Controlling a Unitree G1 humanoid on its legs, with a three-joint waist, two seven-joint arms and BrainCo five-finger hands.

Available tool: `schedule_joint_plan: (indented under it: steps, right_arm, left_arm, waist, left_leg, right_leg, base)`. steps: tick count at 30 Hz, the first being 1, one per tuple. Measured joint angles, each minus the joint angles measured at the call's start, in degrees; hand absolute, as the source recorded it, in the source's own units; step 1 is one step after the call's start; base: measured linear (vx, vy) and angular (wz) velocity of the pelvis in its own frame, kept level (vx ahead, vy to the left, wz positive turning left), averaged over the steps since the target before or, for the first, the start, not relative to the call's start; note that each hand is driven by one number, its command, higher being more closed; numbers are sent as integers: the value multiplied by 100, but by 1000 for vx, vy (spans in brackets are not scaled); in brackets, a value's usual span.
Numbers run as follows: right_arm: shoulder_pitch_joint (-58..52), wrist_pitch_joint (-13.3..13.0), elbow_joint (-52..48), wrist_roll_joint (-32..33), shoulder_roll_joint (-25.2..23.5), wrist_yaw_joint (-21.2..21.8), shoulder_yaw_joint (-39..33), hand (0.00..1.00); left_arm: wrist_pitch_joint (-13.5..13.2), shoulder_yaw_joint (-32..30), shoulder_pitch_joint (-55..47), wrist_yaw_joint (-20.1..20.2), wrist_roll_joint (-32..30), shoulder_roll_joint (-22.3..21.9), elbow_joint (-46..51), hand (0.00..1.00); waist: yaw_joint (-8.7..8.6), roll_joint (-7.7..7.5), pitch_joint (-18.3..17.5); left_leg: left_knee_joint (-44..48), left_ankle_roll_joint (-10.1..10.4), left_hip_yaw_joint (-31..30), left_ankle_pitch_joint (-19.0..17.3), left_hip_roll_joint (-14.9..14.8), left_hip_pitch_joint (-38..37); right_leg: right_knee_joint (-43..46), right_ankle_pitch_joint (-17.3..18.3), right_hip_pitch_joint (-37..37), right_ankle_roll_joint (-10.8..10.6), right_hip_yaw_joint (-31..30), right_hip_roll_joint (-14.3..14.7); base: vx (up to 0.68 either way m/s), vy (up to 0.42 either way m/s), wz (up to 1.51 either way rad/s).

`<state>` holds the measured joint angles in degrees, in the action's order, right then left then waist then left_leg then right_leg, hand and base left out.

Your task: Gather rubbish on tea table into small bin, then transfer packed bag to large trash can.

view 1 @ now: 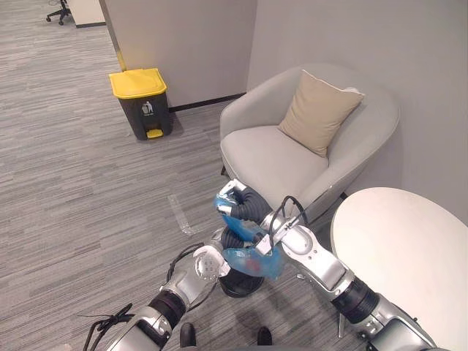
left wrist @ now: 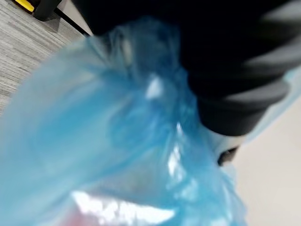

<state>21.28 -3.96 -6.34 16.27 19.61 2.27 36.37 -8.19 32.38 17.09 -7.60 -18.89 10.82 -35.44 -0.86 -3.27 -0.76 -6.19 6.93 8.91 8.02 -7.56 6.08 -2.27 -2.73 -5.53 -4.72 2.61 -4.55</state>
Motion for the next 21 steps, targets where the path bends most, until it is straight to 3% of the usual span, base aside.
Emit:
schedule_joint_plan:
  steps: [7,8,15,21]
  right_arm:
    - [-2,0,75,-60,-136,25,-1,100]
    - [-3,0,103,-76,-191,44,-1,0]
    - [-228,-1,104,-347,-400,47,-25,0]
    - [-429,-41,104,-1033,-502,-37,-285,0]
  left_arm:
    - [9,-180,-136,12,11,-26,-10,100]
    - [9,-208,-157,12,19,-23,-11,100]
    - [24,-282,-326,73,77,-24,-15,100]
    - [24,-447,-520,171,268,-7,0,100]
  waist:
    - [-9,1,0]
    - [-9,1,-1]
    - [-20,15,-11]
    - [-27,18,-42]
  left_leg:
    - [22,-1,-7,1,3,-3]
    - [22,-1,-8,1,5,-3]
    - [22,-1,0,1,8,-14]
    - [22,-1,6,1,9,-18]
  right_leg:
    - [0,-2,-5,-1,-13,0]
    - [1,-2,-7,-2,-15,-1]
    - [10,-4,-15,-5,-37,-4]
    - [11,-7,-23,-9,-58,-6]
  base:
    - [0,0,0]
    - [0,0,0]
    - [-1,0,-1]
    - [-1,0,-1]
